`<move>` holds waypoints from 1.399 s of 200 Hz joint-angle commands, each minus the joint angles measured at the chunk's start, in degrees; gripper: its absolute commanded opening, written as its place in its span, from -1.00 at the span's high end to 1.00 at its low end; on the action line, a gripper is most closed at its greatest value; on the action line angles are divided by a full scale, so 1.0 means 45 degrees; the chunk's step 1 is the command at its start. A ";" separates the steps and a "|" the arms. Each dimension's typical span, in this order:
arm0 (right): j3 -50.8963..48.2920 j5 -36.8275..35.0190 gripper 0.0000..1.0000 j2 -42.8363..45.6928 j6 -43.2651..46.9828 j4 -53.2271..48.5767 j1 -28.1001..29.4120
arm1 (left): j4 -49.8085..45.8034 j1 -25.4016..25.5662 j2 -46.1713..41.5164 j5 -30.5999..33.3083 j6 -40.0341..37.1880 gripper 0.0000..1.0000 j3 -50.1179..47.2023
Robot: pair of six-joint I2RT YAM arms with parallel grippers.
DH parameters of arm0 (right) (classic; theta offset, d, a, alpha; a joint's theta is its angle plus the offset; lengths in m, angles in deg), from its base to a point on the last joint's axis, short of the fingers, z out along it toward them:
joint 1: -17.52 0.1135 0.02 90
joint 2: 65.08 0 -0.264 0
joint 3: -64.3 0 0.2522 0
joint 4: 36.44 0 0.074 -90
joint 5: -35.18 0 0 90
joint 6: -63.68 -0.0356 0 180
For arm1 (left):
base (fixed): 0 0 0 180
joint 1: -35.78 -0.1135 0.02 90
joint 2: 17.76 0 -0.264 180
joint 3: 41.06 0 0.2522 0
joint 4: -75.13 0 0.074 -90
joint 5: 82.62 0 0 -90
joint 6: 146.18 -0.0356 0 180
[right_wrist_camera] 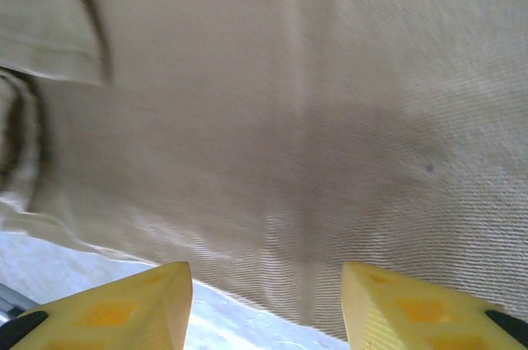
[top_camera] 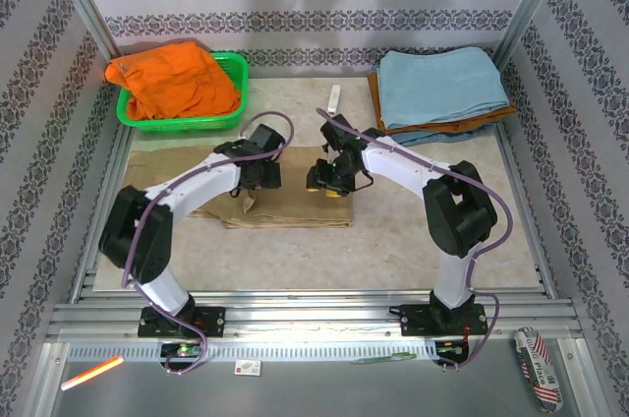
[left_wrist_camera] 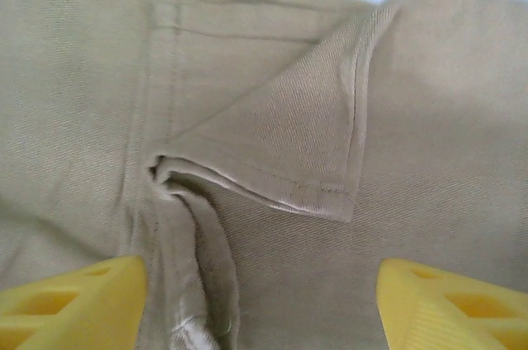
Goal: Fold and stack the trousers
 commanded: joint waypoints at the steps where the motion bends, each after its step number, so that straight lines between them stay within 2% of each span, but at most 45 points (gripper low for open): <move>1: -0.0534 0.0474 -0.01 0.0423 0.0070 0.1365 -0.0183 | -0.1113 0.0202 0.0662 0.0870 -0.0381 -0.46 -0.0334; 10: -0.0663 0.0540 0.00 0.0381 0.0110 0.1417 -0.0216 | -0.1105 0.0266 0.0836 0.0898 -0.0294 -0.41 -0.0521; 27: -0.0946 0.0632 0.00 0.0380 0.0189 0.1641 -0.0291 | -0.1191 0.0352 0.0826 0.1433 0.0008 -0.11 -0.1104; 44: -0.1292 0.0754 0.01 0.0435 0.0199 0.1882 -0.0426 | -0.1018 0.0351 0.0215 0.2188 0.0340 0.29 -0.2061; 61: -0.1610 0.0838 0.04 0.0534 0.0174 0.2158 -0.0549 | -0.0637 0.0332 -0.0644 0.2368 0.0664 0.72 -0.3026; 78: -0.1865 0.0858 0.13 0.0632 0.0249 0.2298 -0.0574 | -0.0381 0.0359 -0.1479 0.2164 0.0956 0.83 -0.3652; 104: -0.2217 0.0719 0.16 0.0749 0.0282 0.2493 -0.0565 | -0.0520 0.0349 -0.2313 0.1939 0.1351 0.82 -0.3898; 144: -0.2792 0.0855 0.22 0.0633 0.0211 0.3004 -0.0574 | -0.0530 0.0330 -0.3793 0.1140 0.2116 0.61 -0.4547; 186: -0.3335 0.1013 0.23 0.0822 0.0225 0.3408 -0.0579 | 0.0174 0.0285 -0.5143 0.1756 0.3306 0.61 -0.6663; 217: -0.3543 0.1052 0.23 0.1099 0.0405 0.3410 -0.0593 | -0.0482 -0.0192 -0.5533 0.2512 0.3577 0.61 -0.6937; 221: -0.3580 0.1070 0.22 0.1165 0.0442 0.3410 -0.0593 | -0.0598 -0.0214 -0.5559 0.2589 0.3507 0.56 -0.6883; 232: -0.3741 0.1092 0.21 0.1365 0.0497 0.3413 -0.0603 | -0.1155 -0.0237 -0.5641 0.2947 0.3347 0.19 -0.6543; 252: -0.4062 0.1034 0.21 0.1766 0.0568 0.3495 -0.0593 | -0.2041 -0.0237 -0.5752 0.3506 0.2170 0.00 -0.5284; 264: -0.4267 0.1038 0.21 0.1942 0.0580 0.3525 -0.0593 | -0.2195 -0.0222 -0.5540 0.3298 0.1092 -0.18 -0.4194; 280: -0.4542 0.1019 0.21 0.2244 0.0580 0.3597 -0.0593 | -0.2518 -0.0041 -0.4659 0.3325 0.0135 -0.21 -0.2571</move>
